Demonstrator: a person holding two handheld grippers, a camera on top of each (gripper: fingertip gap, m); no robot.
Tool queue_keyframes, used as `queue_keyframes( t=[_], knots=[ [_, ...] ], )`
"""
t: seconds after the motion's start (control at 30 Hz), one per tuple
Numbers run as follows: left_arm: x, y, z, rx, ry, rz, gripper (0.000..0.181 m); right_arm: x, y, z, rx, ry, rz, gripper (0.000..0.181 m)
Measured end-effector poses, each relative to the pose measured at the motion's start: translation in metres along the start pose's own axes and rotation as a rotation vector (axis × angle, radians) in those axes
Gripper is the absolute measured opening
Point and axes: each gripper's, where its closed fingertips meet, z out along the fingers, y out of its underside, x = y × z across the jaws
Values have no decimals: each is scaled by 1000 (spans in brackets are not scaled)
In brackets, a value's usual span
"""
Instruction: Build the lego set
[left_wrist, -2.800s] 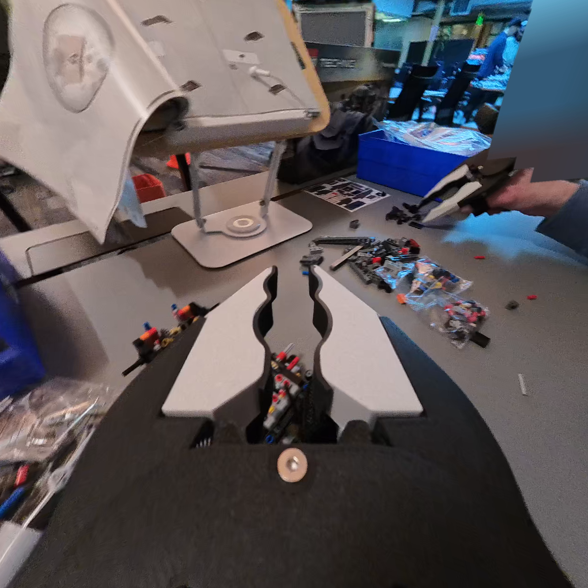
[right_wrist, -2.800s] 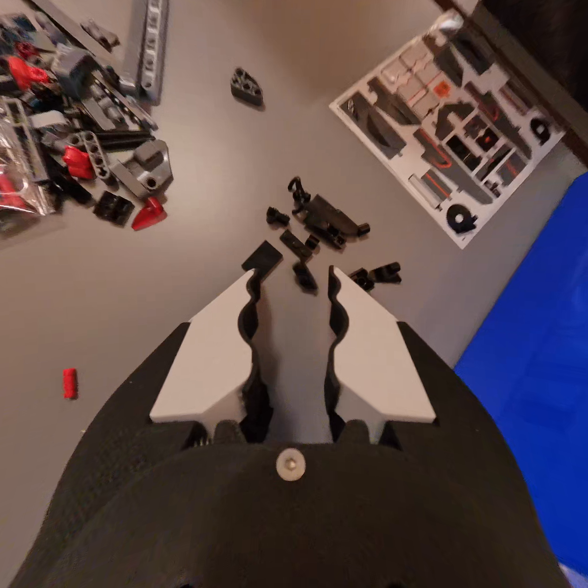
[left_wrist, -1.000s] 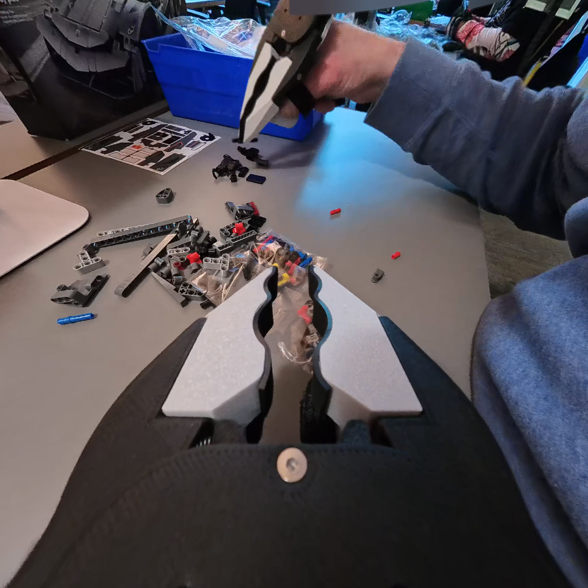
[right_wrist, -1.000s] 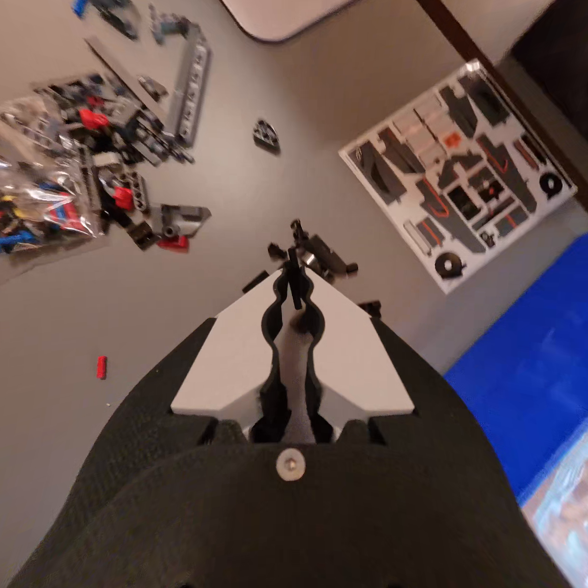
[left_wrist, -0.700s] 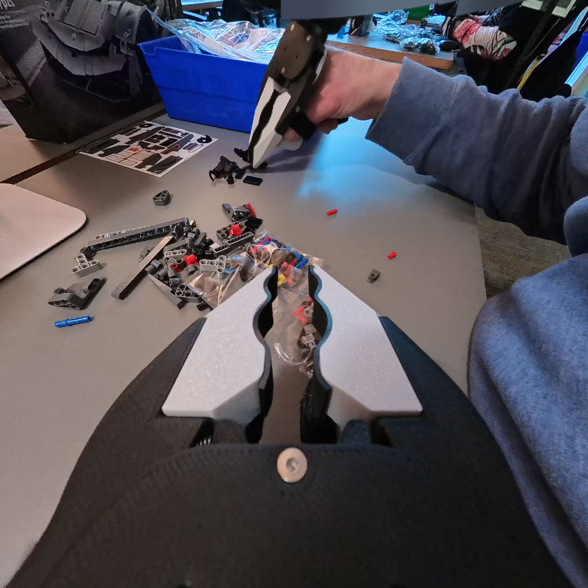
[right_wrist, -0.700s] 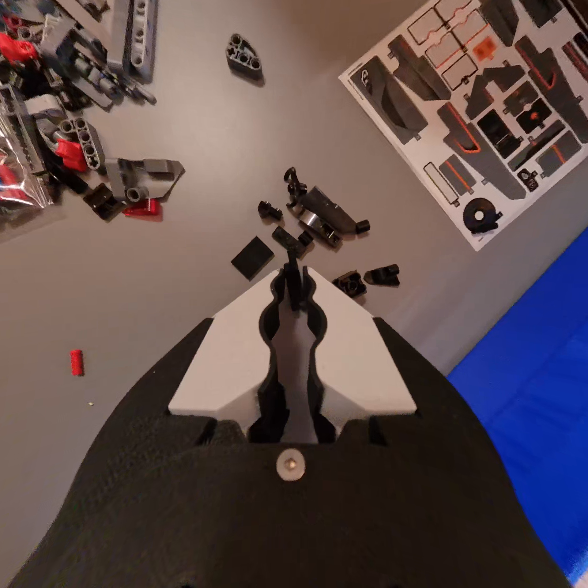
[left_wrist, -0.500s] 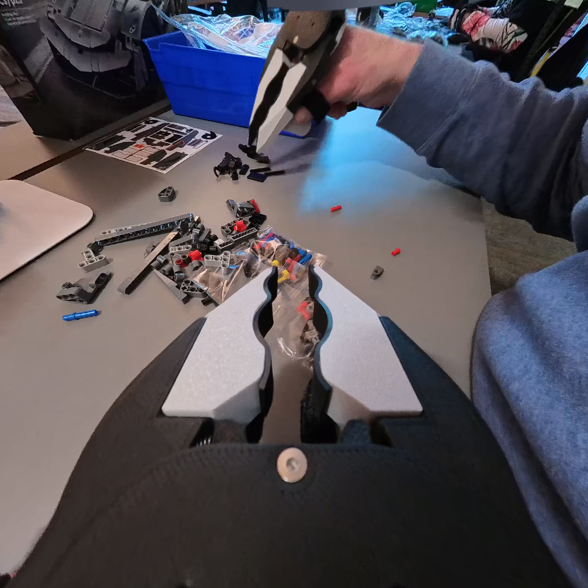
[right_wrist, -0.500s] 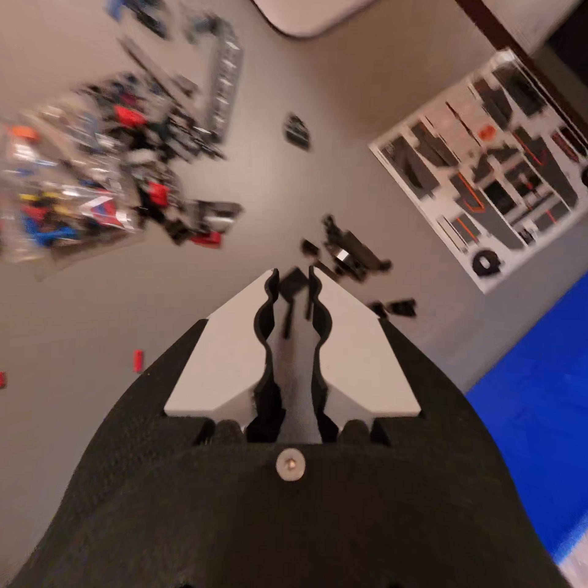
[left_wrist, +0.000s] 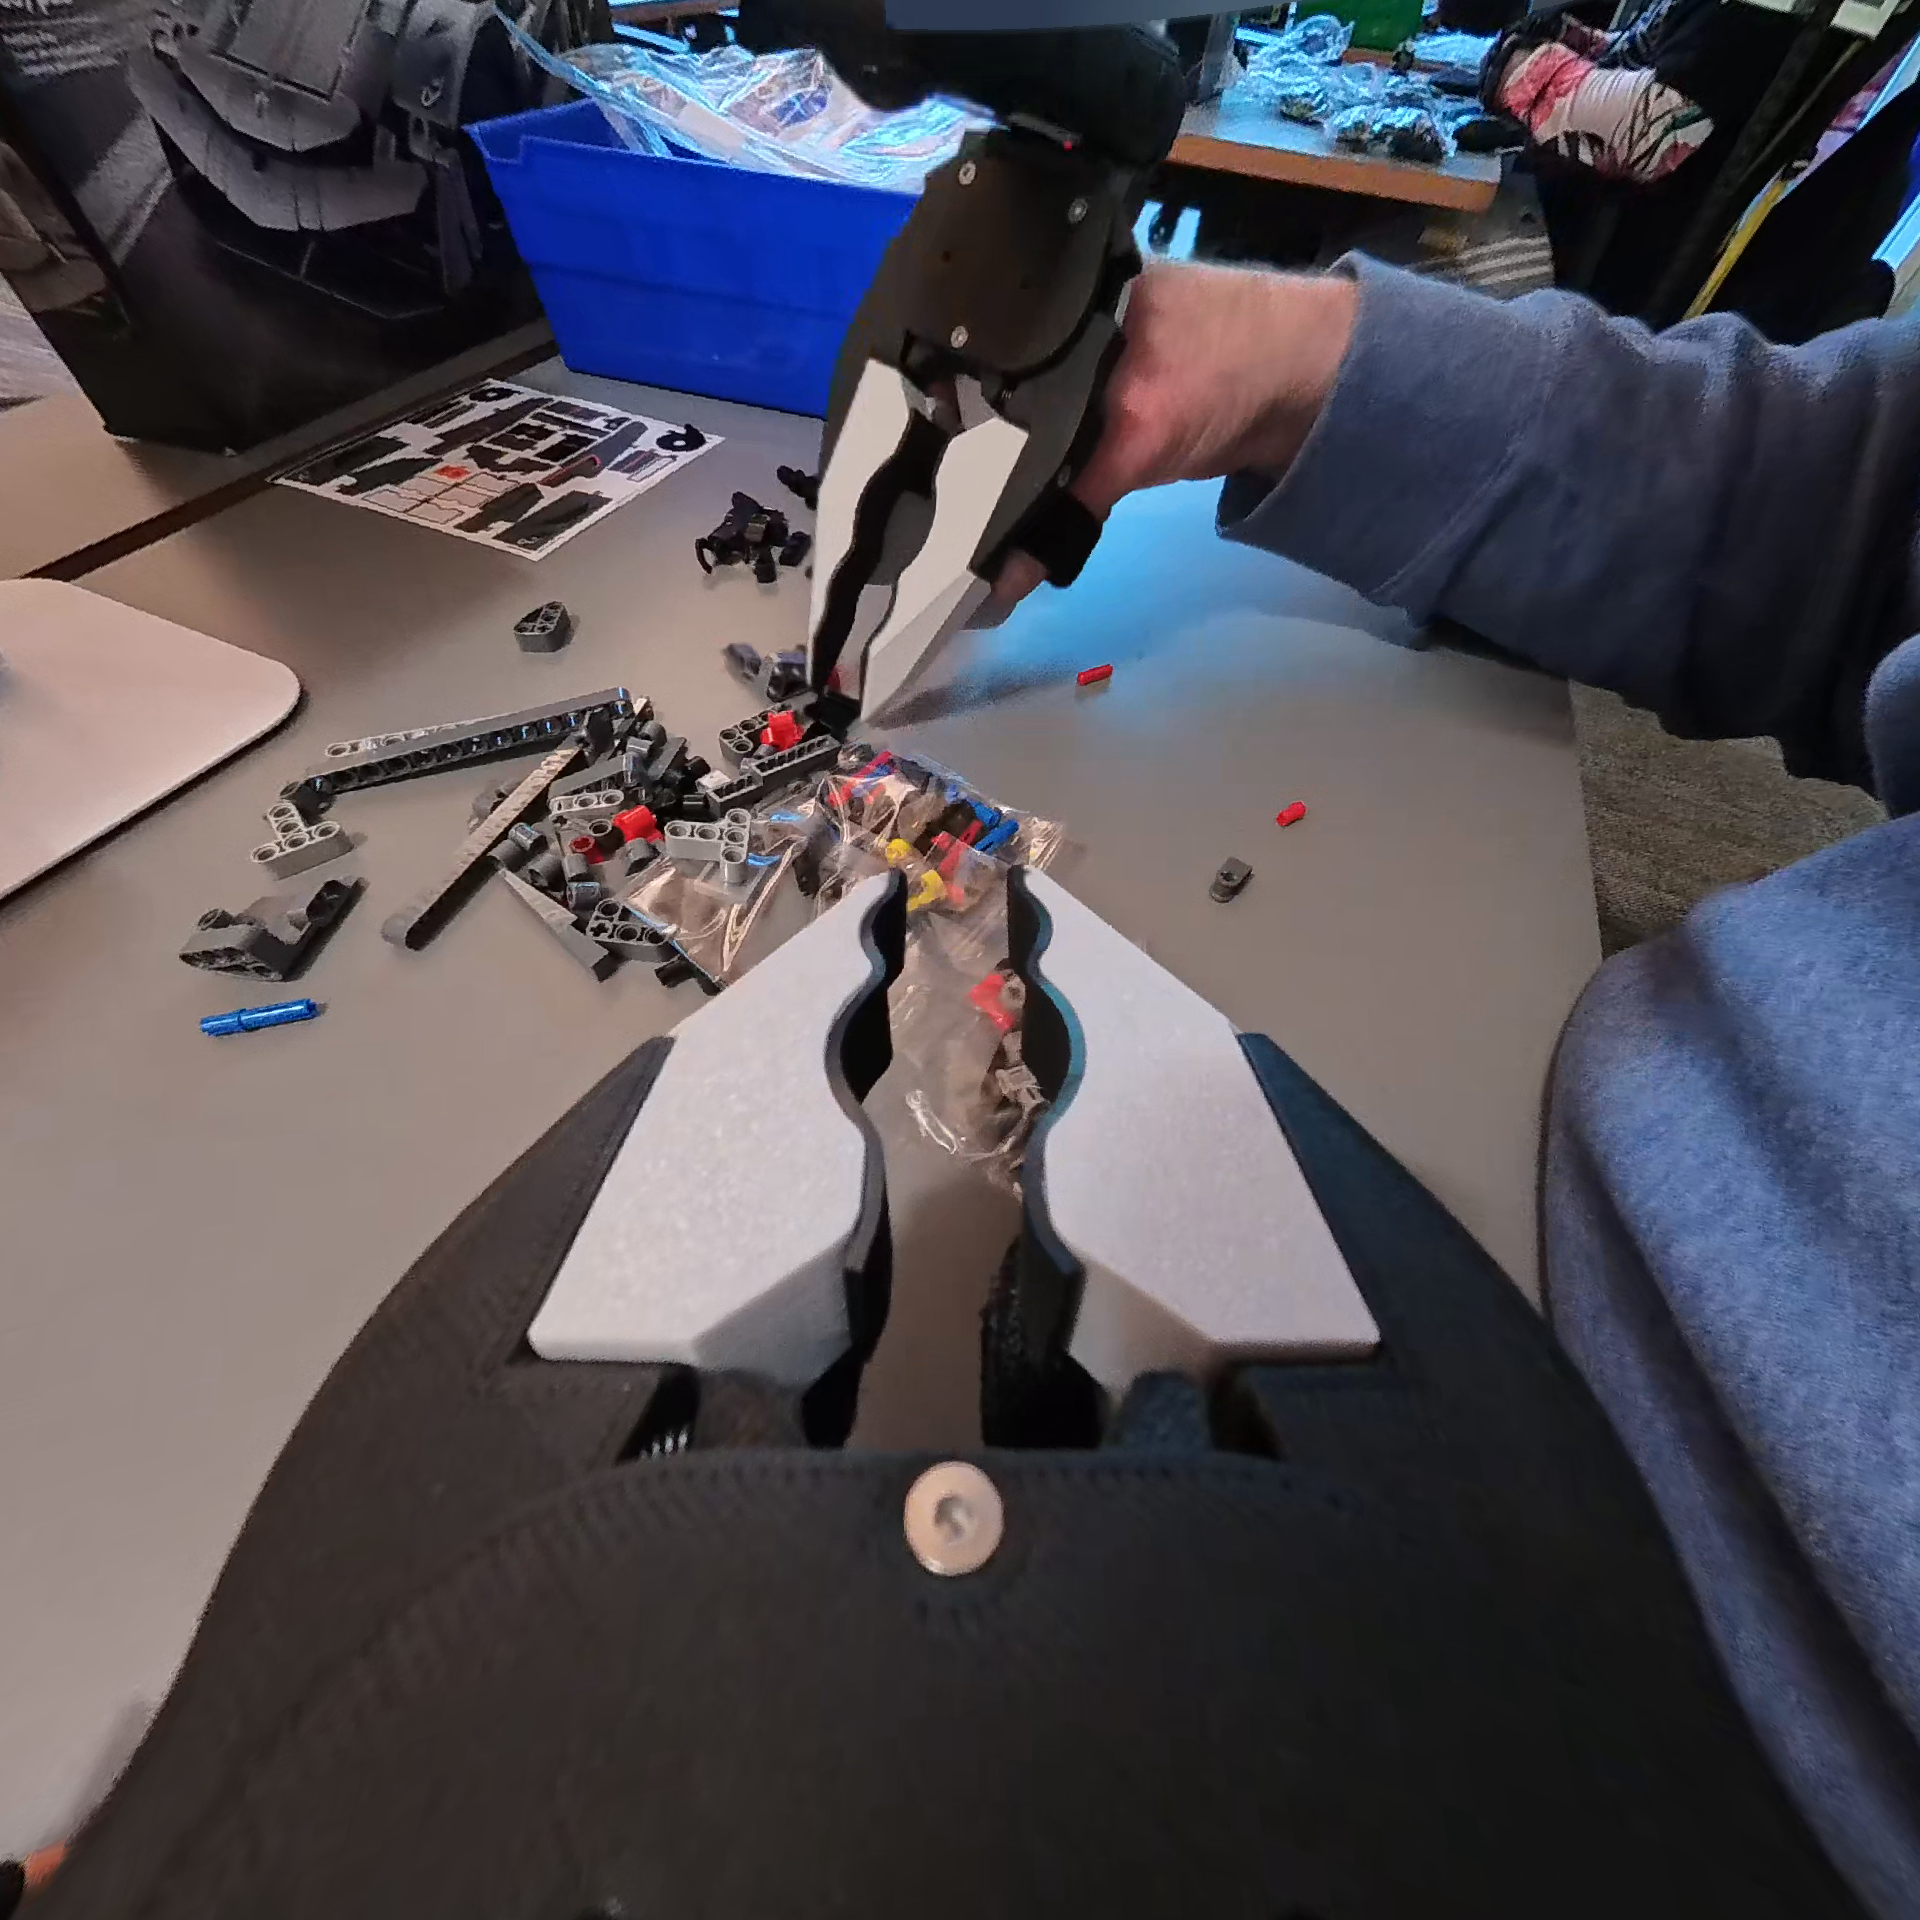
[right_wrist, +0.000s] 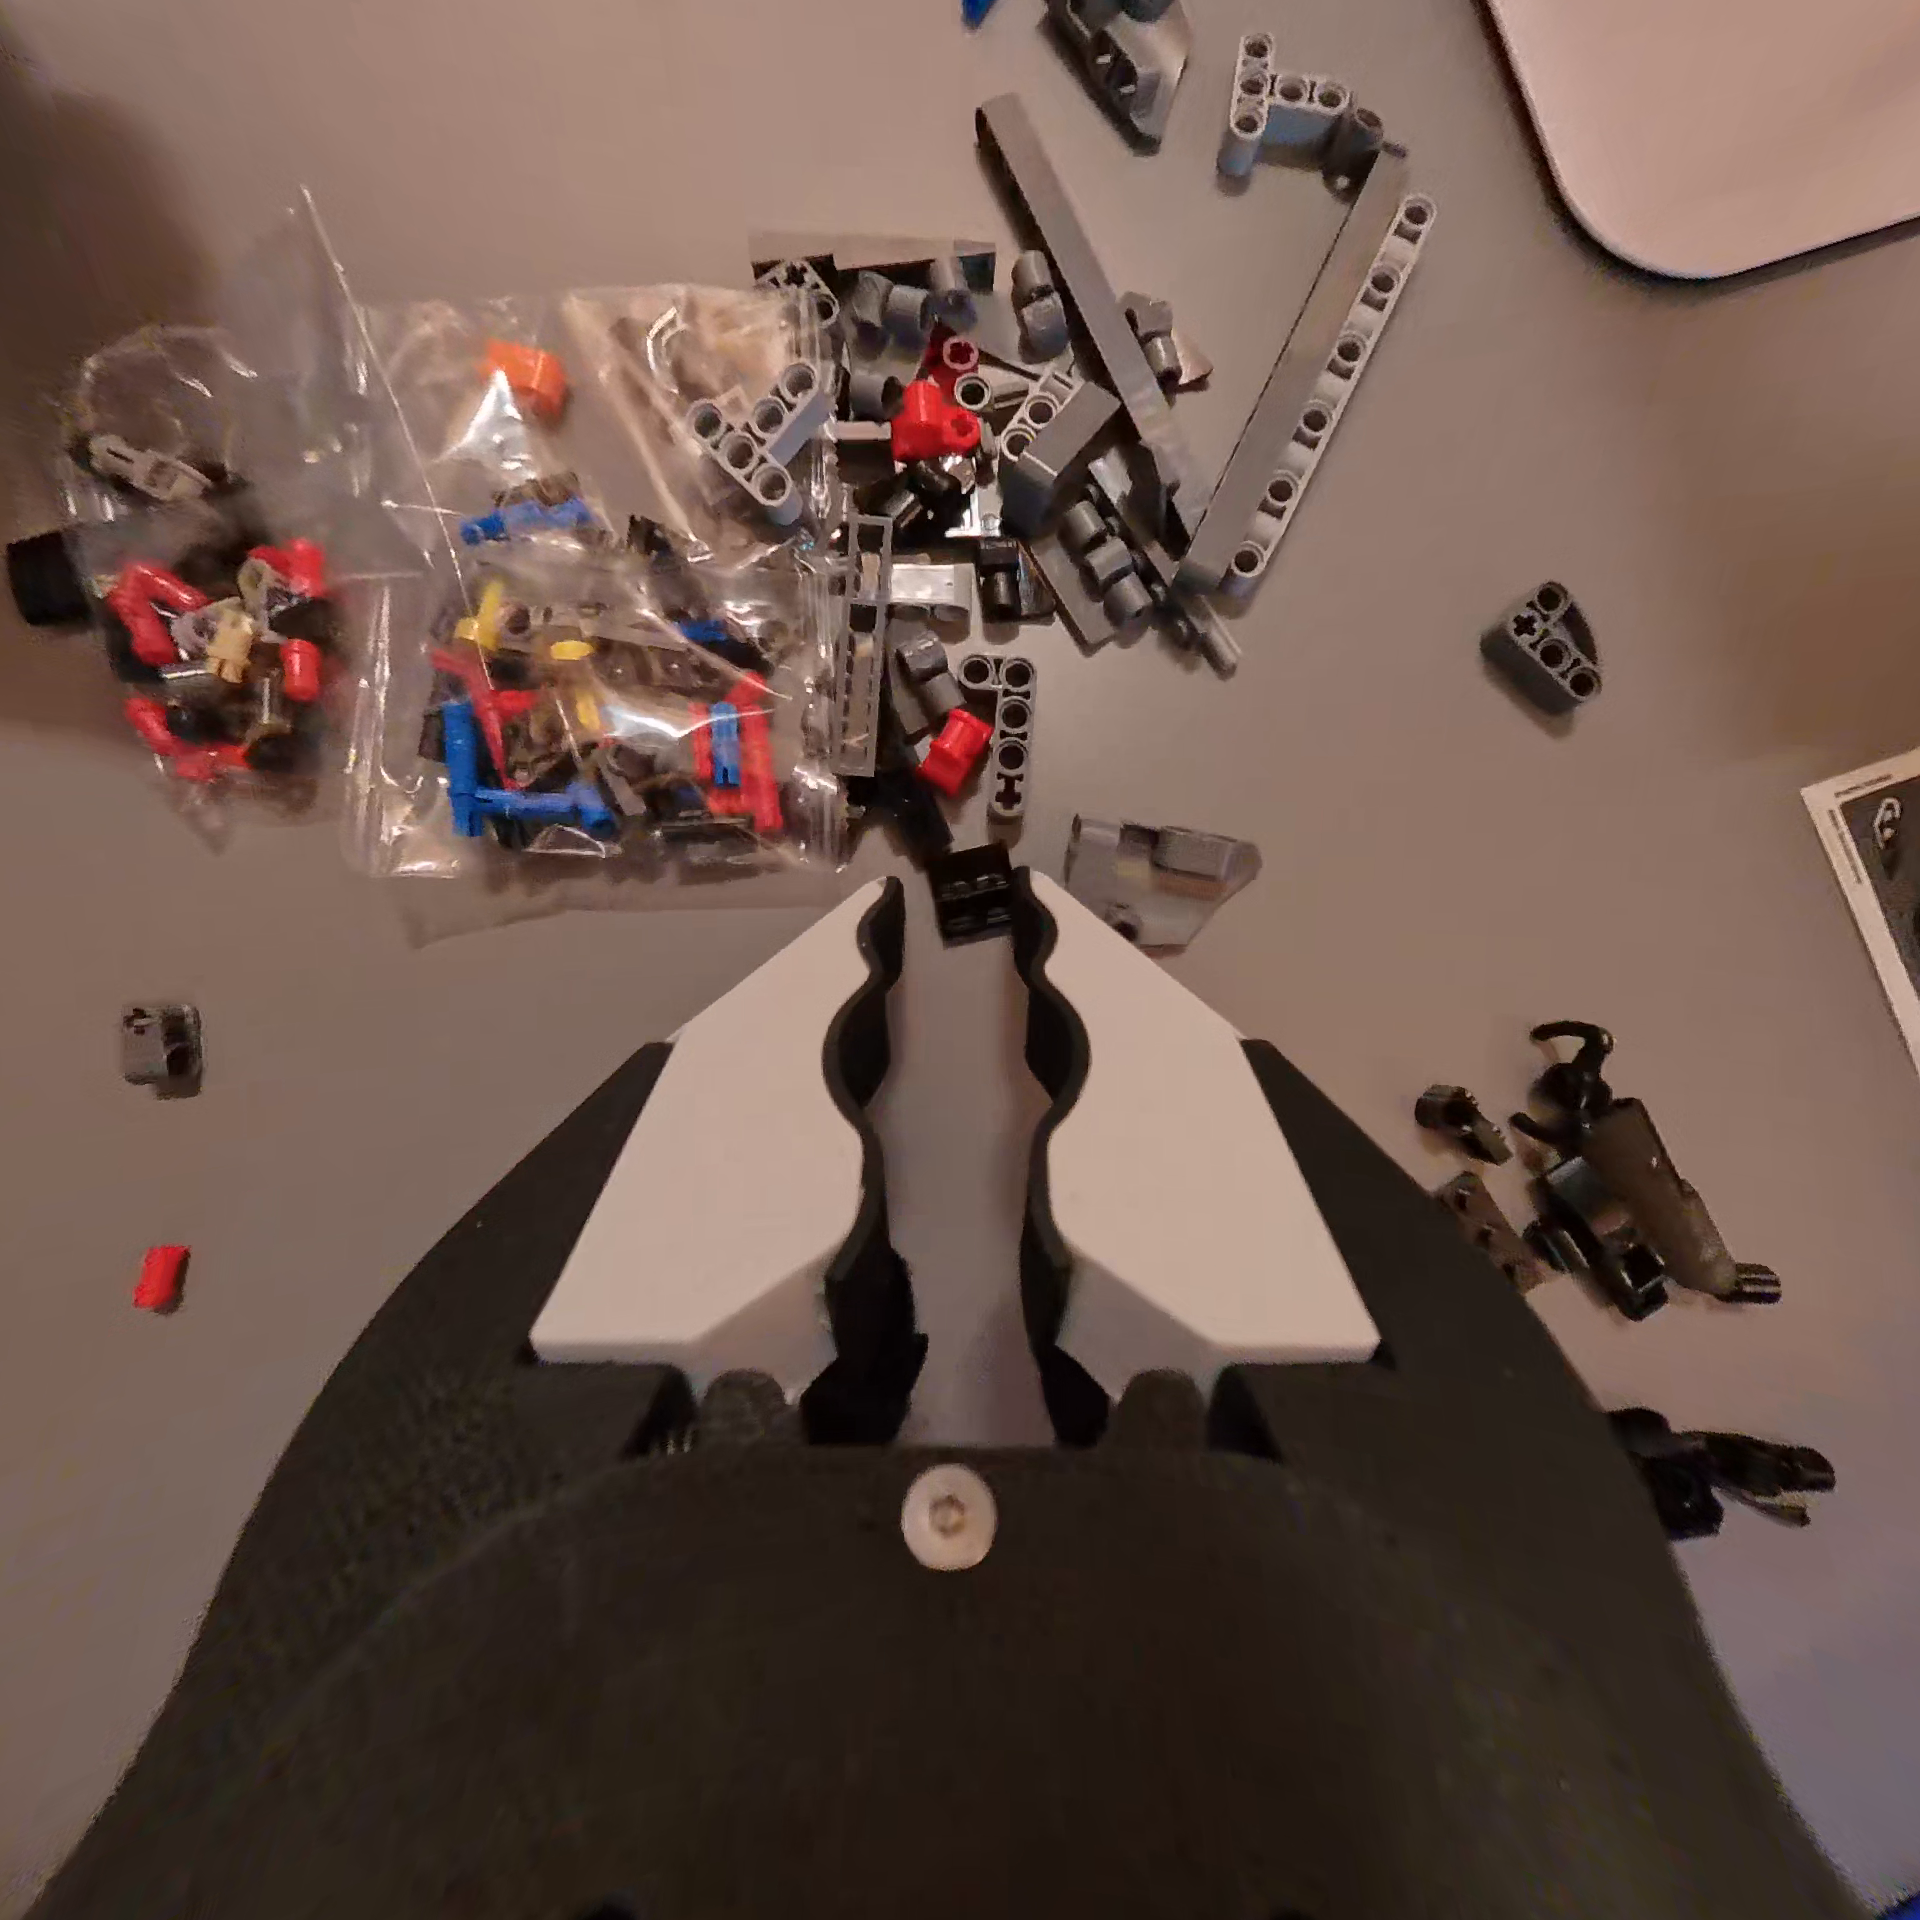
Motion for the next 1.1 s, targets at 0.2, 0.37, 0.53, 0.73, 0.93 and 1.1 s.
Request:
queue_keyframes(
  t=[0.2, 0.37, 0.53, 0.73, 0.93, 1.1],
  knots=[
    [0, -1, 0, 1, -3, 10, 16, 3, 0, 4, 16, 5, -14, 0],
    [1, 0, 1, 0, 0, 11, 17, 3, 0, -1, 62, 14, 15, 0],
    [2, 1, 2, -1, 5, 12, 17, 6, -5, -6, 64, 37, 55, 20],
    [1, 0, 0, 1, 1, 16, 16, 4, 0, 4, 11, 31, 67, 17],
    [1, 0, -1, -1, -1, 21, 16, 4, -4, 6, 31, 28, 91, 15],
    [0, -1, -3, 4, -6, 20, 16, 12, -1, -9, 55, 82, 111, 15]
  ],
)
